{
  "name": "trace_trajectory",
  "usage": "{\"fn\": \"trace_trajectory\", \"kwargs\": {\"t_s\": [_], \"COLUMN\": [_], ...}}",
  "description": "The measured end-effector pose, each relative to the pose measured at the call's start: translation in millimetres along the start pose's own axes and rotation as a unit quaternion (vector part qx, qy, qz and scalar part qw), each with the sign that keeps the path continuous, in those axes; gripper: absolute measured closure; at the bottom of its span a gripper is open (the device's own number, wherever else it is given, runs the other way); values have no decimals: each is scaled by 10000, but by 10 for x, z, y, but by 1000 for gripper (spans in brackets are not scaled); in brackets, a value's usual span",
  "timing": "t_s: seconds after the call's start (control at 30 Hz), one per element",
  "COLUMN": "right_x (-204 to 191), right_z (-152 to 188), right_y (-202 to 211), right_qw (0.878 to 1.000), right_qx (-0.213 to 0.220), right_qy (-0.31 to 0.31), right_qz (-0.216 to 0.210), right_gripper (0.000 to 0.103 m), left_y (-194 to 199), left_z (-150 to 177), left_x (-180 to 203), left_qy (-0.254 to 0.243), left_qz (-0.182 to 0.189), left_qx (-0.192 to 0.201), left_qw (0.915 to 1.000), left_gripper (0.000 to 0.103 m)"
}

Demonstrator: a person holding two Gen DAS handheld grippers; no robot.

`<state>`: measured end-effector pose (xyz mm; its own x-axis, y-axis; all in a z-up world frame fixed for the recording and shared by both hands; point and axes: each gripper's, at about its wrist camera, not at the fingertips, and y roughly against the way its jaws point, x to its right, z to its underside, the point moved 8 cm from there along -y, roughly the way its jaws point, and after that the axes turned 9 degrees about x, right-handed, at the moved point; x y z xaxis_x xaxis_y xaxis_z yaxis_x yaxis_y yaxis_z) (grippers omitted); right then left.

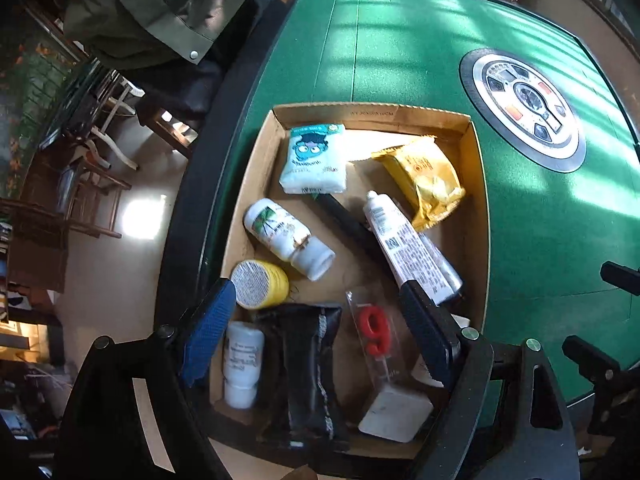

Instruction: Organize objects

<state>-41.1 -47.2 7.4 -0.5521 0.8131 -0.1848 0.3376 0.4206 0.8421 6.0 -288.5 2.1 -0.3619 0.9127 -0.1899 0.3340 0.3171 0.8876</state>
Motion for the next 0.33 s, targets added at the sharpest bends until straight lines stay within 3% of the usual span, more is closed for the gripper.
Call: {"fn": "trace_trajectory", "kwargs": {"t_s": [0.33], "right_x": [251], "right_z": [289], "right_y": [234], "right_qw": [9994], "right_qx": [33], "right_qy": [155], "right_qz": [306], "right_gripper": [20], "left_y": [89], "left_z": [360], "left_x": [845], "left_qy": [-26], "left_qz": [883], "left_qx": [-375], "left_qw": [9954], "left_gripper": [18]}}
